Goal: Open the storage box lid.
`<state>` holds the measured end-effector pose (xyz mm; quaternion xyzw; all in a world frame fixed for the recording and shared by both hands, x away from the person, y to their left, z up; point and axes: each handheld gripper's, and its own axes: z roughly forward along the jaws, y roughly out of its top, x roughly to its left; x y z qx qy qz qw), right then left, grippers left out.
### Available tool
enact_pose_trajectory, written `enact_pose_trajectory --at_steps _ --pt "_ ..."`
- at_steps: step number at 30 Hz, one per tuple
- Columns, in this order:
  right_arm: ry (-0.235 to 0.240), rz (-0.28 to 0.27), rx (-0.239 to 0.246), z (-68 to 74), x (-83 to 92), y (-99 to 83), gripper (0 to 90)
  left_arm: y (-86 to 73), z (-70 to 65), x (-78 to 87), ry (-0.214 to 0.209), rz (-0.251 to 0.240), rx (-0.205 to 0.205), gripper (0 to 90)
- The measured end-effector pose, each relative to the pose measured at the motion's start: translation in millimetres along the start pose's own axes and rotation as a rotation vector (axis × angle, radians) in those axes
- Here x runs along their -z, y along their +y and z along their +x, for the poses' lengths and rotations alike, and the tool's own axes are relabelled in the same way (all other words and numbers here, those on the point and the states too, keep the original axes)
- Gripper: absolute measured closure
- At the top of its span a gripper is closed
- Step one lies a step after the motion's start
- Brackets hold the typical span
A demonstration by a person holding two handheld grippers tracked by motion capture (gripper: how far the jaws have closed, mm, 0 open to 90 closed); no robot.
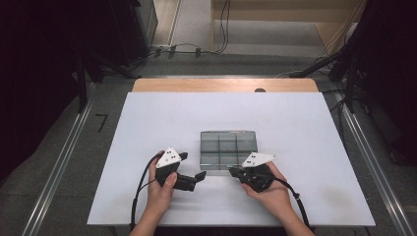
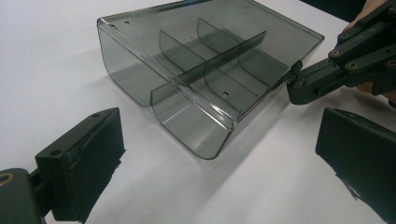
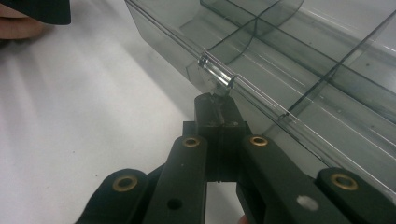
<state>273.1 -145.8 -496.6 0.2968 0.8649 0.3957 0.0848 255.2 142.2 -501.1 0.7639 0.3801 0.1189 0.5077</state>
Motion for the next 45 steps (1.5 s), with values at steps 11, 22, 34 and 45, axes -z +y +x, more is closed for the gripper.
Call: enact_pose_trajectory --at_steps 11,22,34,45 --pt "-0.001 -0.001 -0.003 -0.1 1.1 0.7 88.8 -0.7 -0.3 -1.6 -0.007 0.008 0.005 1.2" --pt "0.001 -0.014 -0.005 0.2 4.8 3.2 88.8 -0.3 0.5 -1.6 0.000 0.013 0.018 1.5" --pt "-0.005 -0.047 -0.003 0.4 12.3 8.0 88.8 0.7 1.7 -0.5 -0.002 0.015 0.037 5.0" --pt "-0.012 -0.077 -0.007 1.8 17.0 12.6 88.8 2.6 6.1 3.0 -0.010 -0.004 0.089 47.4"
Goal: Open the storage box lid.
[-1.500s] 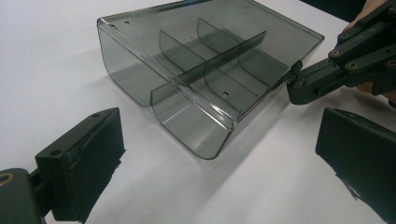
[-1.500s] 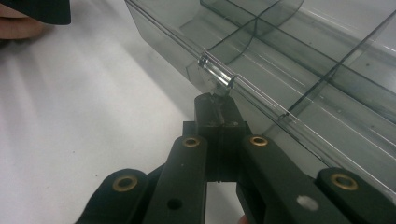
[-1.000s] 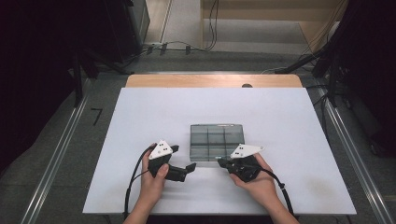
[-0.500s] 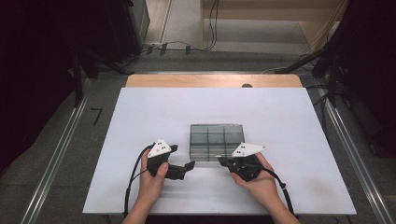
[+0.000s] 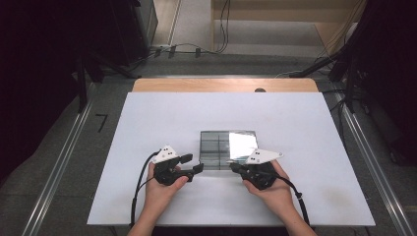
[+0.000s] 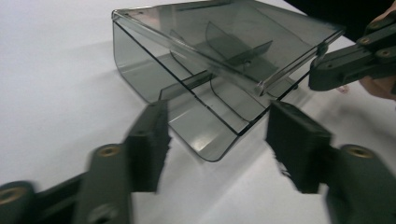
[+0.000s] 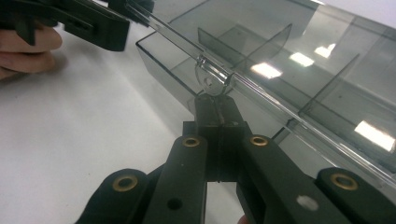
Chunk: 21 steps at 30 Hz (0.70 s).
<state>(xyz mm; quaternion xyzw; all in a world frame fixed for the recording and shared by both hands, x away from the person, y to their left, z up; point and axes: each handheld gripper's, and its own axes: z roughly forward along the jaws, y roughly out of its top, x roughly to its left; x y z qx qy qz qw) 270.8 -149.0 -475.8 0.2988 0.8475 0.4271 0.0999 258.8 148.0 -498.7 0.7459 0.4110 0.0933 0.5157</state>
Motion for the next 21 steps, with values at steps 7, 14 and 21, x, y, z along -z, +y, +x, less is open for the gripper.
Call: enact_pose_trajectory --at_steps 7,14,21 --pt "-0.007 -0.022 0.004 0.5 2.6 3.8 88.8 1.3 -2.1 0.5 -0.022 -0.002 -0.009 77.3" --pt "-0.011 -0.024 0.003 0.5 2.9 4.8 88.8 3.7 -3.9 -1.7 -0.053 -0.027 -0.001 90.0" --pt "-0.012 -0.025 -0.003 -0.7 2.9 4.2 88.8 8.7 -8.7 -7.1 -0.077 -0.030 -0.015 90.0"
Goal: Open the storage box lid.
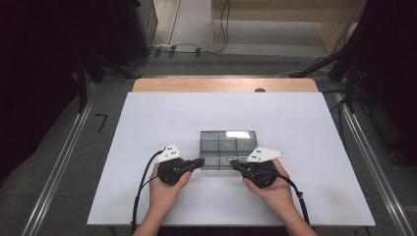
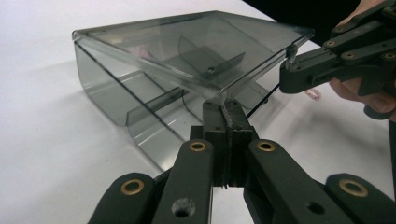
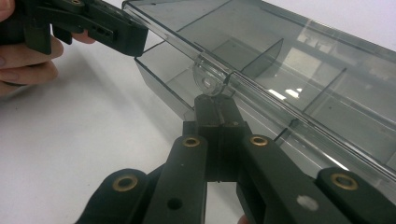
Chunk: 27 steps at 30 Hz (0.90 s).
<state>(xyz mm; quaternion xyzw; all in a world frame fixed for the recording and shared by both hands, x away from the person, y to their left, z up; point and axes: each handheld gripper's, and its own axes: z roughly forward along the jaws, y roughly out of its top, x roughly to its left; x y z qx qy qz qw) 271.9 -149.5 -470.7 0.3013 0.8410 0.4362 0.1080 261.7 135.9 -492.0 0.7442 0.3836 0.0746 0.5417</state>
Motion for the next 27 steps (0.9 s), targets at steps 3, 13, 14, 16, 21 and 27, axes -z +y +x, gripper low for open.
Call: enact_pose_trajectory --at_steps 3,13,14,16,21,27 --pt "0.004 -0.002 -0.002 -1.1 0.8 -0.6 88.8 1.5 0.0 -2.3 -0.003 -0.004 0.001 90.0" --pt "-0.005 -0.001 -0.017 -16.0 8.3 -5.5 88.7 6.9 0.2 -3.4 -0.013 -0.025 -0.008 90.0" --pt "-0.008 -0.008 -0.017 -18.0 9.6 -6.0 88.8 7.4 0.1 -3.5 -0.014 -0.029 -0.005 90.0" --pt "-0.019 -0.017 -0.012 -22.3 12.3 -6.6 88.8 9.1 0.2 -3.5 -0.010 -0.031 -0.012 90.0" --pt "-0.038 -0.032 -0.021 -32.2 19.9 -7.6 88.8 13.7 0.4 -2.9 -0.007 -0.050 -0.016 90.0" --pt "-0.058 -0.047 -0.045 -41.9 27.3 -8.7 88.7 17.6 0.3 -3.3 0.000 -0.068 -0.019 90.0"
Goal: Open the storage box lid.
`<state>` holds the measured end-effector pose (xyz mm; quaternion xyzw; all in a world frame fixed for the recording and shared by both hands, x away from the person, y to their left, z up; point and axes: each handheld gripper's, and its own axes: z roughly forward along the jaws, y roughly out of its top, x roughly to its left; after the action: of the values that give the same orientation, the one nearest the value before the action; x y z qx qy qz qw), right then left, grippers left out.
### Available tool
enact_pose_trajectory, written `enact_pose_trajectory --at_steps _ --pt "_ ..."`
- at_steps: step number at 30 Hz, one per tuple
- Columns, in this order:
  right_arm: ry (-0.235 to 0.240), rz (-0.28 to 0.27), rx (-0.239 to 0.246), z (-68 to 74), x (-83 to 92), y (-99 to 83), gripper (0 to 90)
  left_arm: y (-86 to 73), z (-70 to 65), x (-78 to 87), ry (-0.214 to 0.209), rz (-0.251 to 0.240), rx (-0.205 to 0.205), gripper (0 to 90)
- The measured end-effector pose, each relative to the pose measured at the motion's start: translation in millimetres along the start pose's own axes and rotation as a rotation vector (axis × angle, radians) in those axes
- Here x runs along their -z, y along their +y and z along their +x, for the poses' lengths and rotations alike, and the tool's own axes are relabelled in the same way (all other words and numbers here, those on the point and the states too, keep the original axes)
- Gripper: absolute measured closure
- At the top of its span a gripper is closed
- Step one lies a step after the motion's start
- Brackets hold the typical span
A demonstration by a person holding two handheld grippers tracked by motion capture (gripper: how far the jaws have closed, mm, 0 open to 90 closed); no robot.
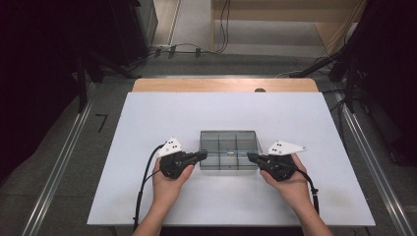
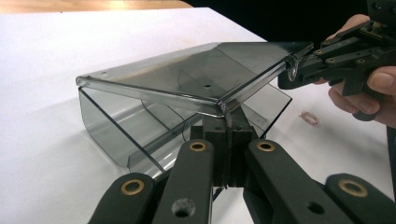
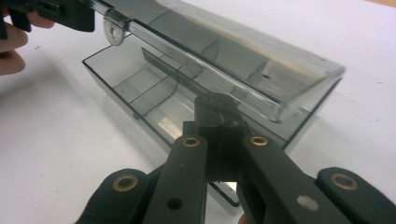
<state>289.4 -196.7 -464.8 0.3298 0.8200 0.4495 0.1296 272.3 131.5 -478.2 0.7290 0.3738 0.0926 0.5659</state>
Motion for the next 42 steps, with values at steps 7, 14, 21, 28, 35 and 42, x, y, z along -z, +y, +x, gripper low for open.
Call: enact_pose_trajectory --at_steps 7,14,21,28,35,42 --pt "-0.014 -0.025 -0.012 -7.6 7.0 1.3 88.8 2.3 0.5 -0.9 0.013 -0.013 -0.007 90.0" --pt "-0.025 -0.046 -0.021 -10.0 12.6 5.5 88.7 2.5 0.7 -0.9 0.040 -0.044 -0.040 90.0" --pt "-0.031 -0.058 -0.012 -8.6 12.4 9.8 88.7 3.4 2.1 4.9 0.078 -0.035 -0.043 90.0" --pt "-0.033 -0.068 -0.006 -9.4 11.6 12.9 88.8 1.8 3.7 11.4 0.071 -0.027 -0.053 69.4" --pt "-0.035 -0.088 -0.014 -12.0 12.2 19.1 88.7 2.4 9.6 6.2 0.060 0.004 -0.023 43.9" --pt "-0.027 -0.096 -0.008 -15.7 9.6 25.4 88.7 9.2 18.0 -4.1 0.027 0.004 -0.017 17.1"
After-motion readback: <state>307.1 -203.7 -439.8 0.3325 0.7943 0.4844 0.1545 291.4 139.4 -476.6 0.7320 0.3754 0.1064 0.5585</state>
